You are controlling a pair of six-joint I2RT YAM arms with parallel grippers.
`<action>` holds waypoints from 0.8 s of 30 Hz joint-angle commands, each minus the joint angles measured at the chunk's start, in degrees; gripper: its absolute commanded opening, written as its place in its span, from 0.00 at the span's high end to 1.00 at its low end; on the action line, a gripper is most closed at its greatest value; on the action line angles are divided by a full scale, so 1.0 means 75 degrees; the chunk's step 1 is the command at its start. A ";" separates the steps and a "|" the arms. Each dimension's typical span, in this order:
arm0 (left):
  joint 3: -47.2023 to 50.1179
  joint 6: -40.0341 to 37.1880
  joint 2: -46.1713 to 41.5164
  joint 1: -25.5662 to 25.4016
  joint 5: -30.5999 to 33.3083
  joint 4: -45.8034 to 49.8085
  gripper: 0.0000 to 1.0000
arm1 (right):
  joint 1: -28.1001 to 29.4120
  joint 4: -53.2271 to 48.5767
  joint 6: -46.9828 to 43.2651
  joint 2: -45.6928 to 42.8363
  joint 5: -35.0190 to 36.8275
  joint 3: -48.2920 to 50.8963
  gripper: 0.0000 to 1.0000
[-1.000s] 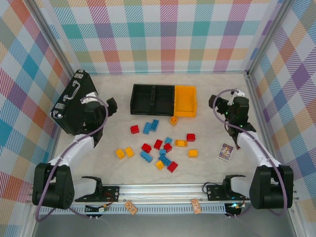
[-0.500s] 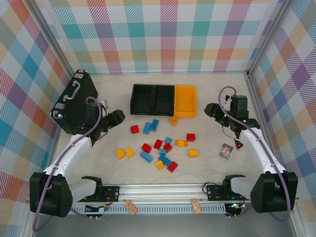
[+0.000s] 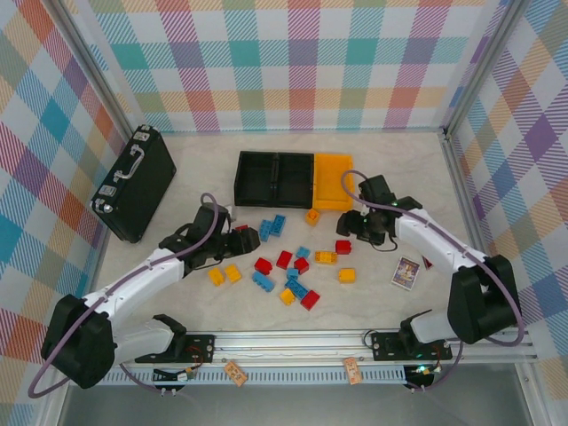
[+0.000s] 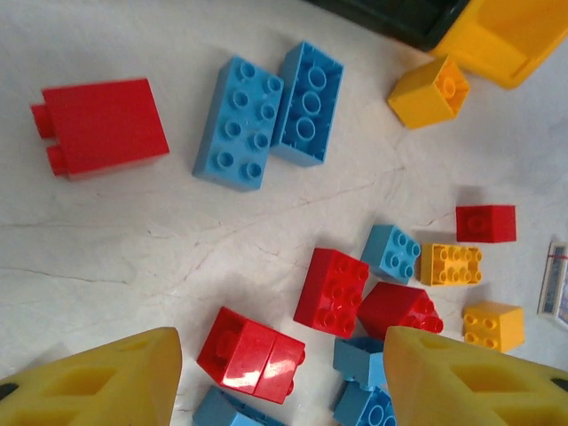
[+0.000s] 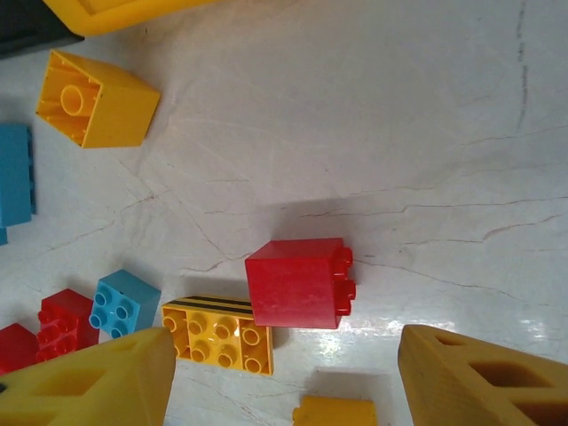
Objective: Sort the legos into containers by color
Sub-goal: Pick up the lego from the center of the table.
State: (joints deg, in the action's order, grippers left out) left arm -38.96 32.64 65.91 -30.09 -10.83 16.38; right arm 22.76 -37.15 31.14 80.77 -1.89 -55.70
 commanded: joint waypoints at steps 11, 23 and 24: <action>-0.0040 0.0353 0.0523 -0.0871 0.0430 -0.0409 0.39 | 0.0598 -0.0388 0.0276 0.1489 0.0909 -0.0700 0.30; -0.0243 0.0337 0.1066 -0.1173 0.0539 -0.0462 0.40 | 0.0691 -0.0364 0.0160 0.2377 0.0861 -0.0964 0.45; -0.0242 0.0348 0.1105 -0.1191 0.0542 -0.0462 0.40 | 0.0701 -0.0382 0.0150 0.2418 0.0861 -0.0975 0.46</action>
State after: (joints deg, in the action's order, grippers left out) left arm -39.18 35.00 73.60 -38.02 -7.44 13.37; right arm 27.49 -38.65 32.34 98.15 4.10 -61.67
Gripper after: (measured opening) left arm 0.605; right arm 0.551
